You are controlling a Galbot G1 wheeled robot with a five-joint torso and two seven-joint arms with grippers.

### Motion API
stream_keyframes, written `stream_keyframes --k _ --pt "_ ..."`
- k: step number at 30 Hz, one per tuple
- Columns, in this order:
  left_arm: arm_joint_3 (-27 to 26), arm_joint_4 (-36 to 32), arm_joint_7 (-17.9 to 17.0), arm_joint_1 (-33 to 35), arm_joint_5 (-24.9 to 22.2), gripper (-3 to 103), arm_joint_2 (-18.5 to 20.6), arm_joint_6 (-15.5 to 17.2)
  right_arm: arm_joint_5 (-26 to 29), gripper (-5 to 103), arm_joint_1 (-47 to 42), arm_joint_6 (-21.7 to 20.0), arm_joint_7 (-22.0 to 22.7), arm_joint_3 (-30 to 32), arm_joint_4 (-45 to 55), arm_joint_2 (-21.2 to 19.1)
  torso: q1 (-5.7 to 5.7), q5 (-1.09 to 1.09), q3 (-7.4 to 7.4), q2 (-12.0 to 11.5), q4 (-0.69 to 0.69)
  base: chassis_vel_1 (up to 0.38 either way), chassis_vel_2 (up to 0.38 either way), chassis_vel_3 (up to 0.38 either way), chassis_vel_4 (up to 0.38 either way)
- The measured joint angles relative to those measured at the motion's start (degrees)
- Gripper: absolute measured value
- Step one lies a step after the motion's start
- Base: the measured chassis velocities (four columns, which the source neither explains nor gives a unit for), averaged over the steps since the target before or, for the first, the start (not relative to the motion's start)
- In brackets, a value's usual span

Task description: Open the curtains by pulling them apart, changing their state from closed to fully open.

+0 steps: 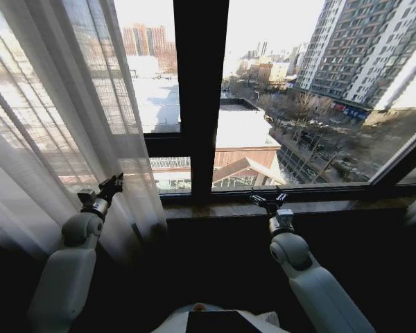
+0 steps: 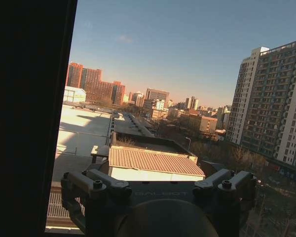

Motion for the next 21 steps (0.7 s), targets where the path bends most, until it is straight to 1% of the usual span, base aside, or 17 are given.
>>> stream_keyframes --k 1,5,11,21 --pt "-0.1 -0.1 0.1 0.1 -0.1 1 0.0 0.1 0.0 100 0.1 0.0 0.1 0.0 0.0 0.0 0.00 0.00 0.00 0.0 0.00 0.000 0.000 0.000 0.000" --pt "-0.2 -0.4 0.4 0.2 -0.3 0 0.0 0.2 0.0 100 0.1 0.0 0.2 0.0 0.1 0.1 0.00 0.00 0.00 0.0 0.00 0.000 0.000 0.000 0.000" --pt "-0.4 -0.5 1.5 0.3 -0.5 0 0.2 0.3 0.1 100 0.2 -0.1 0.3 0.0 0.1 0.3 0.00 0.00 0.00 0.0 0.00 0.000 0.000 0.000 0.000" --pt "-0.8 -0.5 1.6 0.6 -0.9 0 0.1 0.2 0.3 100 0.6 -0.2 0.4 -0.2 0.0 0.3 0.00 0.00 0.00 0.0 0.00 0.000 0.000 0.000 0.000"
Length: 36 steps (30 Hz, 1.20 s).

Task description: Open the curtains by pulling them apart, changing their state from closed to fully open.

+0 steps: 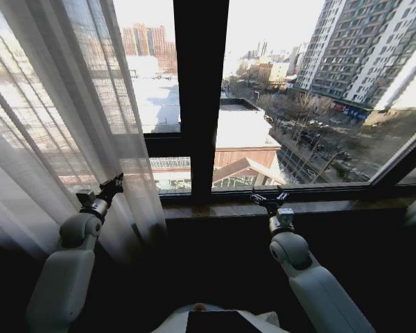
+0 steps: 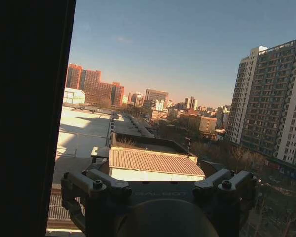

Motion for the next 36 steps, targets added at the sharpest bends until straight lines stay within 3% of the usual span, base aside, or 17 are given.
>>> stream_keyframes --k 22,36 --pt "-0.6 -1.2 -0.1 0.4 -0.4 0 0.5 0.3 -1.5 100 0.0 -0.2 -0.6 -0.2 0.0 0.2 0.00 0.01 0.00 0.0 -0.01 0.020 0.022 -0.022 -0.021" --pt "-1.5 -2.5 -0.2 1.8 -0.6 0 0.5 0.3 -1.5 100 0.1 -0.1 -0.8 -0.4 0.0 0.9 0.00 0.00 0.00 0.0 0.00 0.252 0.247 -0.250 -0.250"
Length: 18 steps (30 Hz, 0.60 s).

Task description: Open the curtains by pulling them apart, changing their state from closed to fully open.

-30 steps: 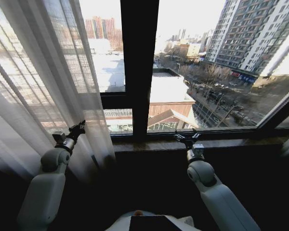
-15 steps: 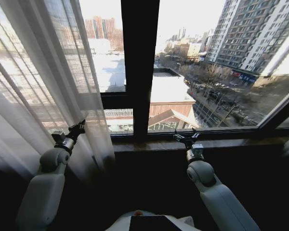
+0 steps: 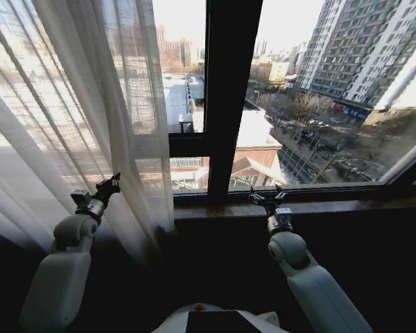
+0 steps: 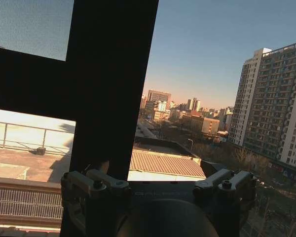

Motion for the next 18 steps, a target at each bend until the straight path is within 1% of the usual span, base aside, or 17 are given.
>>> stream_keyframes --k 4,6,9,13,18 --pt "0.0 -0.4 0.0 0.4 0.0 0 0.0 0.0 0.0 100 -0.1 0.0 0.0 0.0 0.1 0.1 0.00 0.01 0.00 0.0 0.00 0.329 0.335 -0.346 -0.321" --pt "-0.1 -0.8 0.0 0.6 0.0 0 0.0 0.0 0.0 100 -0.1 0.1 0.0 0.0 0.2 0.1 0.00 0.02 0.00 0.0 -0.03 0.354 0.334 -0.361 -0.344" --pt "-0.3 -1.1 -0.1 1.1 0.0 0 -0.2 -0.1 0.0 100 -0.1 0.1 -0.1 -0.1 0.2 0.2 0.00 -0.01 0.00 0.0 0.01 0.357 0.345 -0.342 -0.352" --pt "-0.6 -1.6 -0.1 1.9 0.0 0 -0.5 -0.3 0.0 100 -0.1 0.2 -0.1 -0.2 0.3 0.4 0.00 0.02 0.00 0.0 0.00 0.365 0.373 -0.368 -0.381" --pt "-1.2 -2.0 -0.2 2.4 0.0 0 -0.5 -0.3 0.0 100 -0.2 0.2 -0.1 -0.4 0.2 0.6 0.00 0.00 0.00 0.0 0.00 0.347 0.369 -0.362 -0.347"
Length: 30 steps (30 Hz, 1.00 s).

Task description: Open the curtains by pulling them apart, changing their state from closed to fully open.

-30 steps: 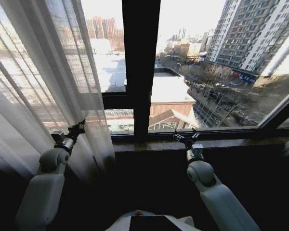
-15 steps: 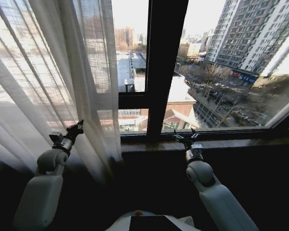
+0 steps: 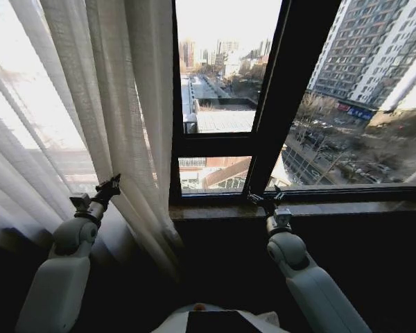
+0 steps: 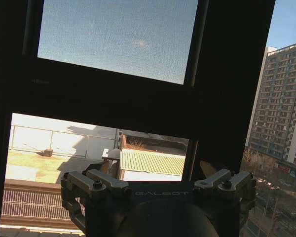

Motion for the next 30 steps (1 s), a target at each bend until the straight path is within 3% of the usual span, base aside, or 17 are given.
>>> stream_keyframes --k 21,30 --pt "-1.4 -1.2 -0.1 1.8 -0.2 0 -0.1 0.0 0.0 100 0.0 0.1 -0.1 -0.4 0.0 0.3 0.00 0.01 0.00 0.0 -0.01 0.347 0.352 -0.354 -0.348" --pt "-1.9 -1.6 -0.2 2.4 -0.2 0 -0.5 -0.1 0.0 100 0.2 0.3 -0.2 -1.1 -0.2 0.9 0.00 -0.04 0.00 0.0 0.01 0.171 0.185 -0.178 -0.158"
